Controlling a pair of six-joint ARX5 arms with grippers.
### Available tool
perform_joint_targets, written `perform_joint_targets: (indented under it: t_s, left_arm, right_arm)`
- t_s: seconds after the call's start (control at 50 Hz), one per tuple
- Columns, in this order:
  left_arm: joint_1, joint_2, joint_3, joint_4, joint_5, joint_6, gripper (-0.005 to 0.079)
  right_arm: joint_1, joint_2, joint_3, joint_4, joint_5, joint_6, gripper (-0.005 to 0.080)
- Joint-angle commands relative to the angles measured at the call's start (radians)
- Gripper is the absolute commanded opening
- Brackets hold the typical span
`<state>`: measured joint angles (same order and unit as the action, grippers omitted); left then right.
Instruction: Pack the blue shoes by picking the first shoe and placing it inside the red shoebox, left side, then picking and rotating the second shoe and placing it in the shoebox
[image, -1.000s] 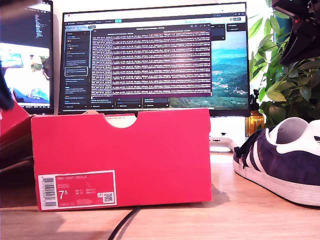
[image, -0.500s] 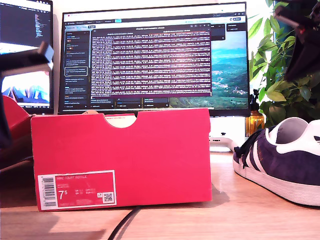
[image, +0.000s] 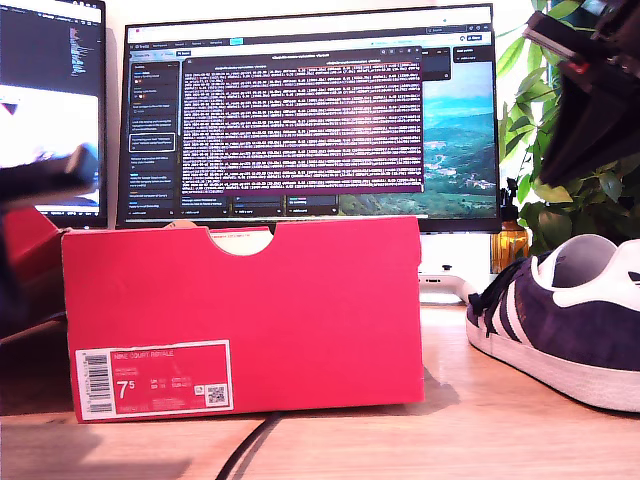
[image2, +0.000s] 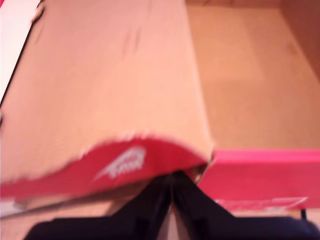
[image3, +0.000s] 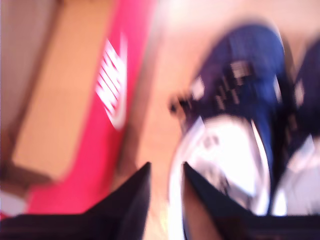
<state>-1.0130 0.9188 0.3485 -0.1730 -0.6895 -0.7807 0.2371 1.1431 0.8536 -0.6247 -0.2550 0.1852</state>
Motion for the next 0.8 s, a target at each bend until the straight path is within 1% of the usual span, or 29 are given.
perform_joint_targets:
  t_s: [0.0, 0.24, 0.36, 0.48, 0.54, 0.64, 0.7, 0.76, 0.78]
  left_arm:
    - [0.01, 0.006, -0.017, 0.019, 0.006, 0.024, -0.002]
    - [0.016, 0.038, -0.017, 0.047, 0.053, 0.03, -0.002]
    - [0.016, 0.05, -0.017, 0.047, 0.079, 0.03, -0.002]
    - [0.016, 0.05, -0.017, 0.048, 0.081, 0.03, -0.002]
    - [0.016, 0.05, -0.017, 0.047, 0.081, 0.03, -0.002]
    - [0.016, 0.05, -0.017, 0.047, 0.081, 0.03, -0.002]
    - [0.016, 0.05, -0.017, 0.046, 0.081, 0.031, -0.002]
    - [0.016, 0.05, -0.017, 0.043, 0.081, 0.03, -0.002]
    - [0.016, 0.05, -0.017, 0.043, 0.081, 0.03, -0.002]
  right_arm:
    - [0.001, 0.018, 0.013, -0.005, -0.004, -0.002, 0.0253]
    - [0.026, 0.104, 0.013, -0.021, -0.003, -0.002, 0.0254]
    - [0.043, 0.171, 0.013, -0.022, 0.005, -0.002, 0.0273]
    - [0.058, 0.225, 0.013, -0.023, 0.017, -0.002, 0.0287]
    - [0.065, 0.248, 0.013, -0.025, 0.032, -0.003, 0.0286]
    - [0.07, 0.288, 0.013, -0.024, 0.032, -0.019, 0.0283]
    - [0.07, 0.308, 0.013, -0.016, 0.029, -0.028, 0.026]
    - [0.07, 0.325, 0.013, -0.005, 0.028, -0.028, 0.0196]
    - [0.071, 0.33, 0.013, 0.0, 0.027, -0.029, 0.0162]
